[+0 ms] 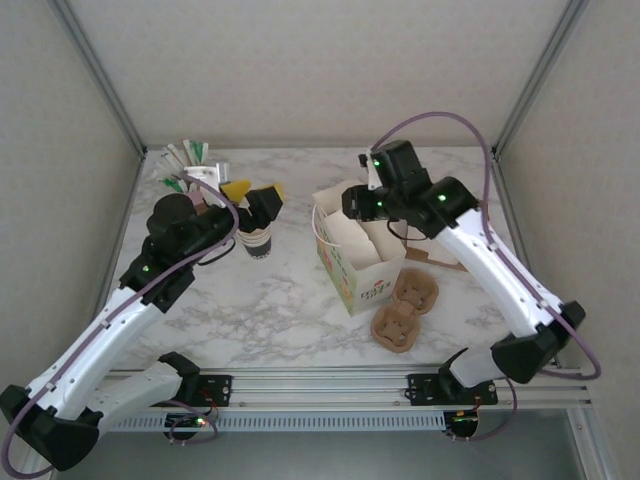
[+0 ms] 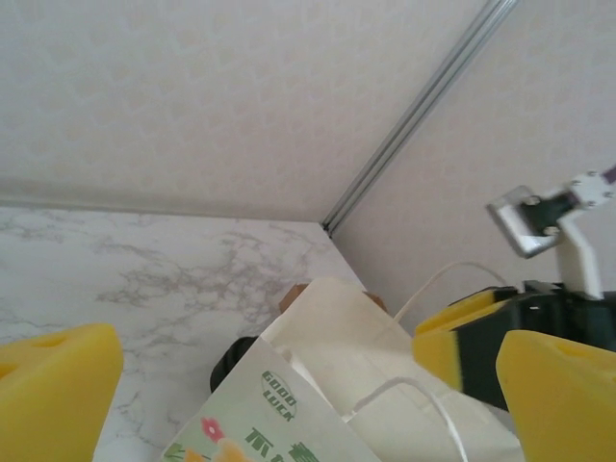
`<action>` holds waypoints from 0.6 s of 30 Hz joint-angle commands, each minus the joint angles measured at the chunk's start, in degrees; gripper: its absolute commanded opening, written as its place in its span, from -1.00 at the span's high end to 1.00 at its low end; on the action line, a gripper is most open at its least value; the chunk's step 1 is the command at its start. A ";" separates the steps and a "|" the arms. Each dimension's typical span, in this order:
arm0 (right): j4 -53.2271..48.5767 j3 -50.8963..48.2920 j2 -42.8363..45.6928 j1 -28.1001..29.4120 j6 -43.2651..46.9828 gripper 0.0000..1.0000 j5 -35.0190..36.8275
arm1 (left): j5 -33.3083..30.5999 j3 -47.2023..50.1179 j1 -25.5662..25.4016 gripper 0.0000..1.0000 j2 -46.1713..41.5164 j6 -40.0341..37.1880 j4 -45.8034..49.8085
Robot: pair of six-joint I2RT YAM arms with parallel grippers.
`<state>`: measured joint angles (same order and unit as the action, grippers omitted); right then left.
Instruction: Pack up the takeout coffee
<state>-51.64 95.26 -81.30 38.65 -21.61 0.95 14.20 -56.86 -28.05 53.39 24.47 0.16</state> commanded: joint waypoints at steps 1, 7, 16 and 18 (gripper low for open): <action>4.02 -2.11 5.60 0.12 0.05 0.09 -1.90 | -2.75 1.27 -0.42 -0.99 -4.22 0.76 -2.56; 7.88 -8.61 16.65 0.11 1.31 -0.45 1.39 | -7.61 6.94 -0.42 -0.99 -11.85 2.37 -6.58; 9.65 -22.64 34.24 0.15 0.21 -0.97 13.12 | -19.50 16.44 -0.42 -0.99 -22.27 7.18 -3.03; 8.75 -26.15 37.79 0.16 -1.39 -0.97 17.15 | -22.82 18.38 -0.43 -0.99 -24.44 8.62 -0.30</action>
<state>-43.07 72.38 -46.81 38.65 -20.95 10.79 -1.89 -40.49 -28.05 31.24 30.11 -3.03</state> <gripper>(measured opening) 0.987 0.995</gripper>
